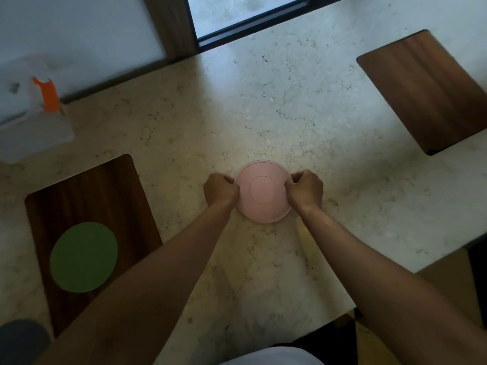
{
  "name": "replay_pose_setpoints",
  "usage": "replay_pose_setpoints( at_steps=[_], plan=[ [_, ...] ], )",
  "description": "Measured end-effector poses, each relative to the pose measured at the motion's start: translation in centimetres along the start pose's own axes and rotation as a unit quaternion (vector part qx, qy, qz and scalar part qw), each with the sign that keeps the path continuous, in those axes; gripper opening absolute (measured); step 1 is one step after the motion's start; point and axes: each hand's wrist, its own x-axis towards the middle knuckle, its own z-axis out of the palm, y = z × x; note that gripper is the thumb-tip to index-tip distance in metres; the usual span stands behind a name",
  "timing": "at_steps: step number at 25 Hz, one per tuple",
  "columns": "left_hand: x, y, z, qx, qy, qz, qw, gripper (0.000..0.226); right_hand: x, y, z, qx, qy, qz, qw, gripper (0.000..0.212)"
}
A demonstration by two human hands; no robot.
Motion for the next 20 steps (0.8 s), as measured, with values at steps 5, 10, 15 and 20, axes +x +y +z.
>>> replay_pose_setpoints(
  at_steps=[5,10,15,20],
  plan=[
    [-0.8,-0.3,-0.2,-0.02,-0.017,-0.024,0.999,0.018,-1.5,0.4,-1.2,0.04,-0.022,0.023,0.999,0.013],
    [-1.8,-2.3,-2.1,-0.064,-0.036,-0.058,0.996,0.026,-3.8,-0.5,-1.9,0.065,-0.045,-0.008,0.997,0.016],
    [-2.0,-6.8,-7.6,-0.092,-0.003,-0.062,0.994,0.021,-7.5,-4.0,1.1,0.035,-0.071,-0.07,0.994,0.022],
    [-2.1,-14.0,-16.0,-0.097,0.049,-0.061,0.992,0.022,-13.1,-9.3,7.0,-0.026,-0.132,-0.153,0.979,0.024]
  ],
)
